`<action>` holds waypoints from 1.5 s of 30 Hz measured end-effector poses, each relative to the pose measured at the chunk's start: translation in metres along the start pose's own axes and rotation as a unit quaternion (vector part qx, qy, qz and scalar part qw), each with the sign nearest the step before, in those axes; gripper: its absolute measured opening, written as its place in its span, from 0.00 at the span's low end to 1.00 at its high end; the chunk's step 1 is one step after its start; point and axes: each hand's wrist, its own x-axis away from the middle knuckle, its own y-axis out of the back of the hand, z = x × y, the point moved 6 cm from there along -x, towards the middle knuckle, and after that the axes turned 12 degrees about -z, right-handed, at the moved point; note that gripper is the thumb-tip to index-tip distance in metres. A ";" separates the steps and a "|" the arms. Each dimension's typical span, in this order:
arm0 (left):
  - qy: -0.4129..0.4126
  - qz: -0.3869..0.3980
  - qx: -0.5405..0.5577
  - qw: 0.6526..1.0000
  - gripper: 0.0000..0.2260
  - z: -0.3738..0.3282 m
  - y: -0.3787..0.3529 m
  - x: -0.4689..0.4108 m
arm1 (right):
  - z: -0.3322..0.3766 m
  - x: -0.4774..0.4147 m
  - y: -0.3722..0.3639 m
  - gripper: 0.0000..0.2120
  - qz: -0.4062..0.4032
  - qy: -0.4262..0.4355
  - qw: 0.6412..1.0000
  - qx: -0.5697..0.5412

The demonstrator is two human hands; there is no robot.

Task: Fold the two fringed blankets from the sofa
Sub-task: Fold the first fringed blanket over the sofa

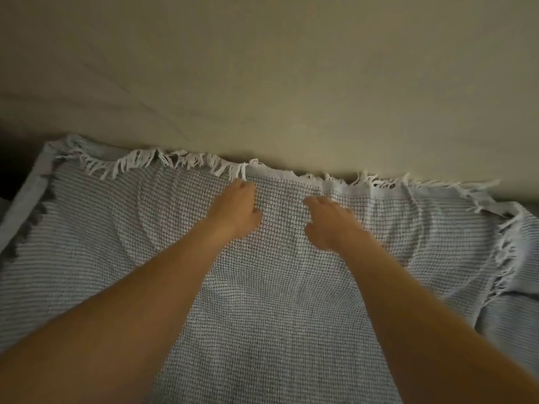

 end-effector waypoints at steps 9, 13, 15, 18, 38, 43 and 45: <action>0.040 -0.039 0.014 0.998 0.44 0.009 -0.036 -0.048 | -0.012 -0.029 -0.059 0.63 0.075 -0.010 0.997 -0.012; 0.059 0.021 -0.011 0.998 0.48 0.014 -0.052 -0.060 | -0.017 -0.043 -0.065 0.59 0.083 -0.019 0.996 -0.001; 0.058 0.023 -0.043 0.997 0.44 0.018 -0.055 -0.062 | -0.018 -0.046 -0.065 0.57 0.081 -0.022 0.997 -0.004; 0.012 -0.006 -0.075 0.997 0.30 0.014 -0.054 -0.055 | -0.016 -0.045 -0.066 0.56 0.078 -0.031 0.996 -0.017; -0.101 -0.089 -0.128 0.983 0.08 -0.026 0.024 0.079 | 0.074 0.038 0.004 0.19 -0.094 0.147 0.978 0.112; -0.012 -0.114 -0.146 0.983 0.12 -0.023 0.080 0.121 | 0.083 0.091 0.043 0.16 -0.074 0.172 0.980 0.074; 0.005 -0.126 -0.157 0.980 0.11 -0.021 0.099 0.136 | 0.075 0.109 0.054 0.21 -0.040 0.141 0.985 0.086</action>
